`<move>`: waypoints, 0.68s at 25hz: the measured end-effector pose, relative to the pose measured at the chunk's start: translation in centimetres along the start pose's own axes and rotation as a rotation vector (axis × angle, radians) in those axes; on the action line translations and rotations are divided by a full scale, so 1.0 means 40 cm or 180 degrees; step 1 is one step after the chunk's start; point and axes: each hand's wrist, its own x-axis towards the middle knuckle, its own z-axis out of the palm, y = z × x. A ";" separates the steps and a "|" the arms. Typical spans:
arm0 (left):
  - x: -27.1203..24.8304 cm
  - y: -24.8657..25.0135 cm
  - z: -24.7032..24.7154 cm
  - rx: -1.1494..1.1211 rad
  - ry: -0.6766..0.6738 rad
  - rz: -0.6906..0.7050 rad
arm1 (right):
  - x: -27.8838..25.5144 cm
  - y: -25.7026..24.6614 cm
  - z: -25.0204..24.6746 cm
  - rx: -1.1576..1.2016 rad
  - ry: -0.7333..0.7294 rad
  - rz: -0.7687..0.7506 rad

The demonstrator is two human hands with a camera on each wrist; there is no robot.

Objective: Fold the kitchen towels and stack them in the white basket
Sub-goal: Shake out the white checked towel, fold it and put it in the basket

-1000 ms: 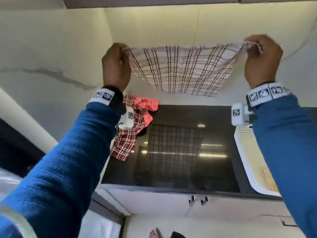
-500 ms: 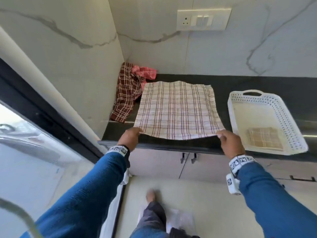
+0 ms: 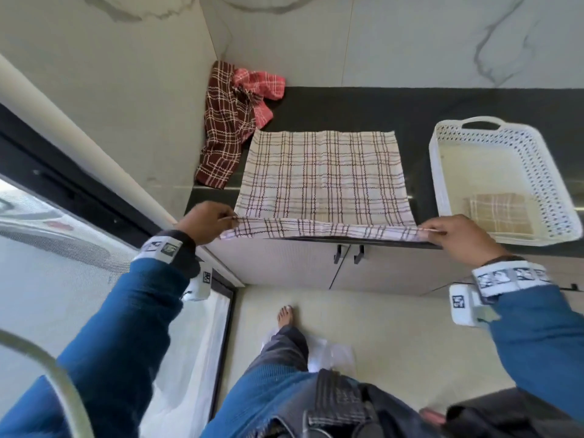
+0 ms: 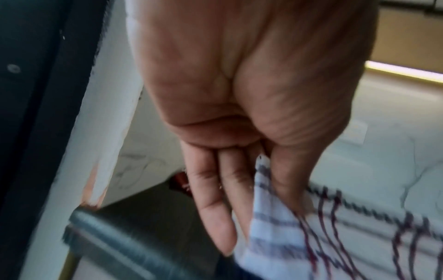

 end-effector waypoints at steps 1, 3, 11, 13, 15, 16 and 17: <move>-0.010 0.007 -0.035 -0.0078 -0.0099 0.0009 | -0.003 -0.011 -0.034 0.0101 -0.0288 0.0026; -0.001 0.028 -0.100 -0.0232 -0.0115 0.0024 | 0.019 -0.042 -0.090 0.0309 -0.0282 0.0008; 0.395 0.026 -0.144 -0.0688 0.1342 -0.0360 | 0.469 -0.139 -0.037 0.0766 0.1274 0.0113; 0.492 0.014 -0.113 -0.0757 0.1243 -0.0486 | 0.571 -0.127 0.000 0.0457 0.1228 0.0401; 0.562 -0.006 -0.081 -0.0795 0.1098 -0.0687 | 0.636 -0.117 0.035 0.0241 0.1218 0.0642; 0.583 -0.015 -0.069 -0.0793 0.1073 -0.0753 | 0.655 -0.113 0.050 0.0188 0.1288 0.0724; 0.599 -0.025 -0.058 -0.0768 0.1085 -0.0763 | 0.667 -0.111 0.060 0.0149 0.1371 0.0808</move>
